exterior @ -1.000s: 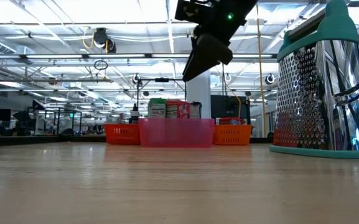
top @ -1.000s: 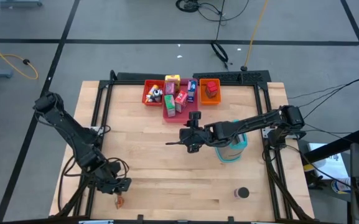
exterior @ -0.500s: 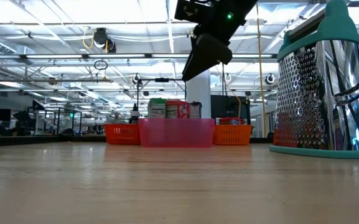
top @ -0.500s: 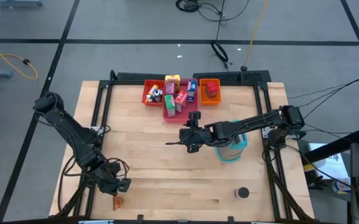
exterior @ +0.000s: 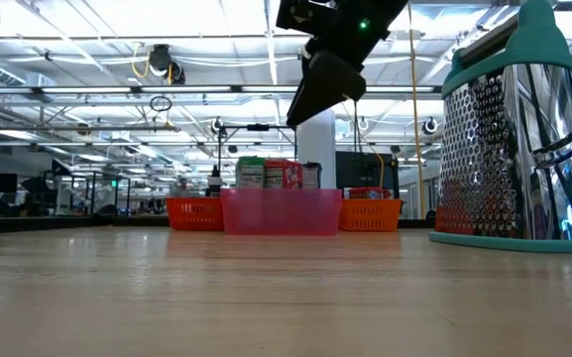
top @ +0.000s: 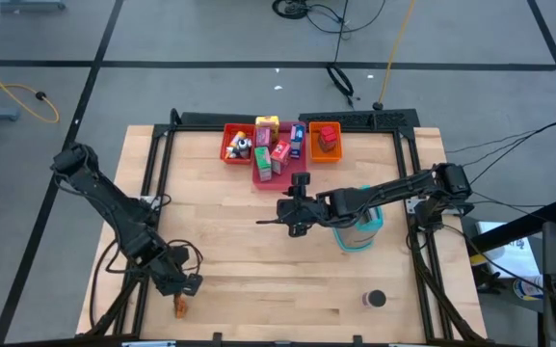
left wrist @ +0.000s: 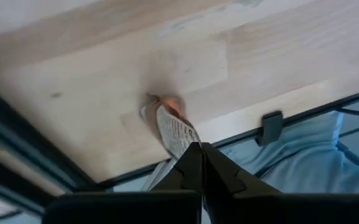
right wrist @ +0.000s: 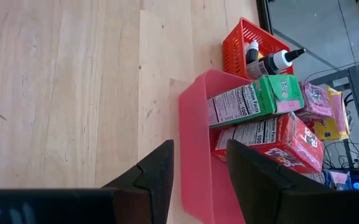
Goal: Pick & Place Kitchen Items
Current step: Put the orange seasoning pack into the orange bin
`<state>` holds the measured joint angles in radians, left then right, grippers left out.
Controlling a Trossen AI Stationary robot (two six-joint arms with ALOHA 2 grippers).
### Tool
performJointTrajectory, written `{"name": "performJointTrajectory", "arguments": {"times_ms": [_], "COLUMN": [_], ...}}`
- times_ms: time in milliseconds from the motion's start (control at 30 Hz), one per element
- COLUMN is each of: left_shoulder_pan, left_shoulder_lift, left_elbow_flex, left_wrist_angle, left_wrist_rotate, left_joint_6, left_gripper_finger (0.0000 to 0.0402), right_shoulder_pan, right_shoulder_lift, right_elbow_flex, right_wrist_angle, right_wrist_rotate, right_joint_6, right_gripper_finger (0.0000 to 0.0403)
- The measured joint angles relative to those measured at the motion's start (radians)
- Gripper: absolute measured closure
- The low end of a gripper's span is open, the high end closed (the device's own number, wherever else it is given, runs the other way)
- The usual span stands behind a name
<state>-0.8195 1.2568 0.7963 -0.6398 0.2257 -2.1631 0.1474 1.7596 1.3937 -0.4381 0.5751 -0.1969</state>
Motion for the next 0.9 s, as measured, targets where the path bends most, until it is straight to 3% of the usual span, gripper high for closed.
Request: {"name": "performJointTrajectory", "arguments": {"times_ms": [433, 900], "left_shoulder_pan": [0.154, 0.454], "left_shoulder_lift": [-0.059, -0.134], "left_elbow_flex": [0.0, 0.0], "left_wrist_angle": [-0.01, 0.002], "left_wrist_rotate": [-0.082, -0.185], "left_joint_6": [0.32, 0.886], "left_gripper_finger": [0.0401, 0.0402], "right_shoulder_pan": [0.0, 0.0], "right_shoulder_lift": [0.0, 0.0], "right_elbow_flex": [0.0, 0.0], "right_wrist_angle": [0.008, 0.009], "right_wrist_rotate": [0.0, -0.001], "right_joint_6": [-0.001, 0.012], "right_gripper_finger": [0.0264, 0.0264]}}
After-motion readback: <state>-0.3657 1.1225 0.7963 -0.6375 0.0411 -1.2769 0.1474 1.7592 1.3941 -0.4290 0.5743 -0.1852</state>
